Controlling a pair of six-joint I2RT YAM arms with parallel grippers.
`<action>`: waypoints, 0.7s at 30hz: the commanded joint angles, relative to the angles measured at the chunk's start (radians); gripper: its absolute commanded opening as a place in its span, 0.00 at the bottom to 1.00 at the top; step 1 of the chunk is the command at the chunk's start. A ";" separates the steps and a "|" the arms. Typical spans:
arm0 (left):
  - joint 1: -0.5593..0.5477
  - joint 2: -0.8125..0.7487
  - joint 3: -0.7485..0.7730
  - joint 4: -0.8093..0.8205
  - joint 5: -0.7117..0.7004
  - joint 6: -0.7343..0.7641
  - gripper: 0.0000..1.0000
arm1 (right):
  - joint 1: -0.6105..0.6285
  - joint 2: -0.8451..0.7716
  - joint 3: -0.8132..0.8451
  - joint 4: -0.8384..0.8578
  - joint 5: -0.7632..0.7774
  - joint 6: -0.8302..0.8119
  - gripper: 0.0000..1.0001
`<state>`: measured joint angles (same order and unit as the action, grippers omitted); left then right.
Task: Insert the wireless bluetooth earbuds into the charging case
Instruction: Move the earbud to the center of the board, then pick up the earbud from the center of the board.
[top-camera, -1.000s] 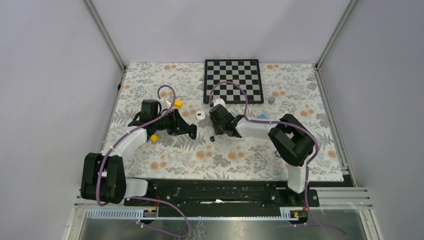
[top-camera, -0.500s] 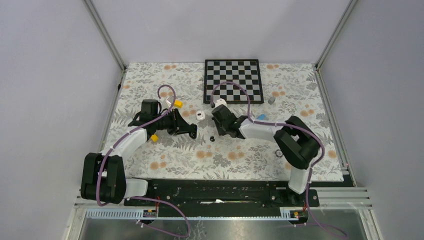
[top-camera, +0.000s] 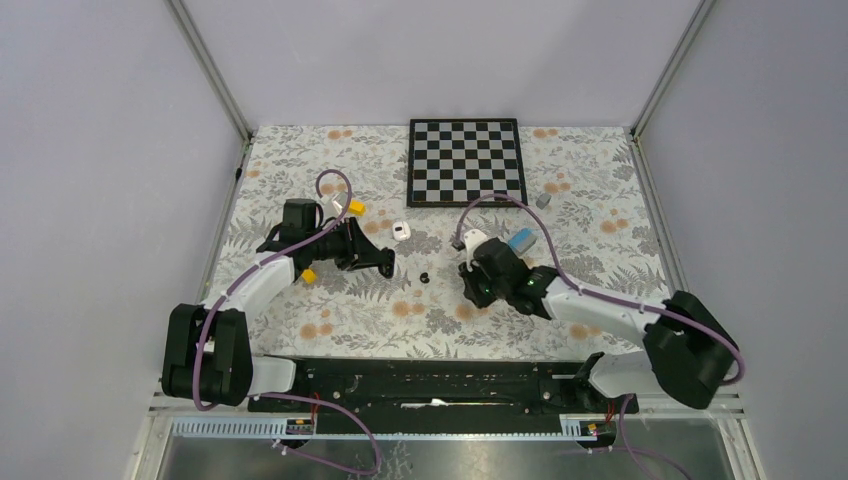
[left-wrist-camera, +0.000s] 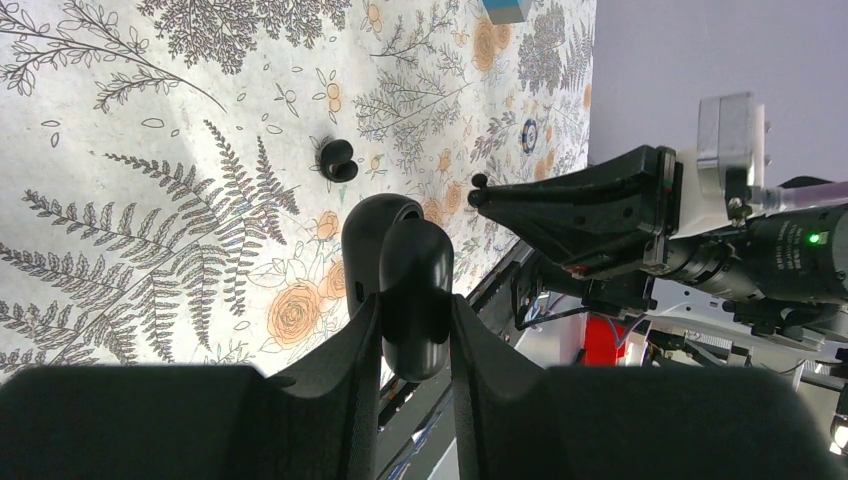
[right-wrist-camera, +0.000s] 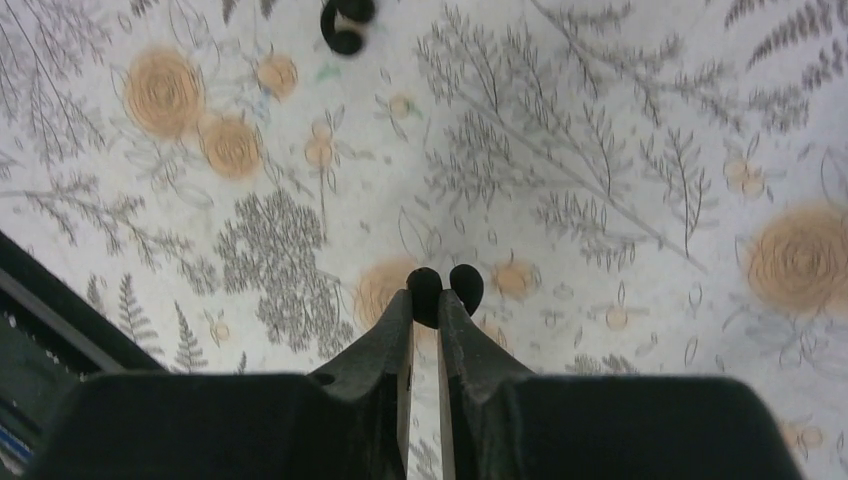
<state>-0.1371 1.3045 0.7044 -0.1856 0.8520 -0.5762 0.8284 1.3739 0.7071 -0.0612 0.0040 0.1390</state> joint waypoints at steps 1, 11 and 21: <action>0.007 0.011 -0.003 0.041 0.015 0.007 0.00 | 0.002 -0.117 -0.084 -0.007 -0.017 0.062 0.17; 0.007 0.003 -0.011 0.042 0.000 0.003 0.00 | 0.002 -0.086 -0.121 0.018 0.044 0.155 0.40; 0.007 -0.005 -0.009 0.063 -0.014 -0.013 0.00 | 0.002 -0.206 -0.134 -0.033 0.054 0.231 0.52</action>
<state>-0.1368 1.3193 0.6941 -0.1757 0.8471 -0.5850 0.8284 1.2198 0.5743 -0.0727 0.0185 0.3157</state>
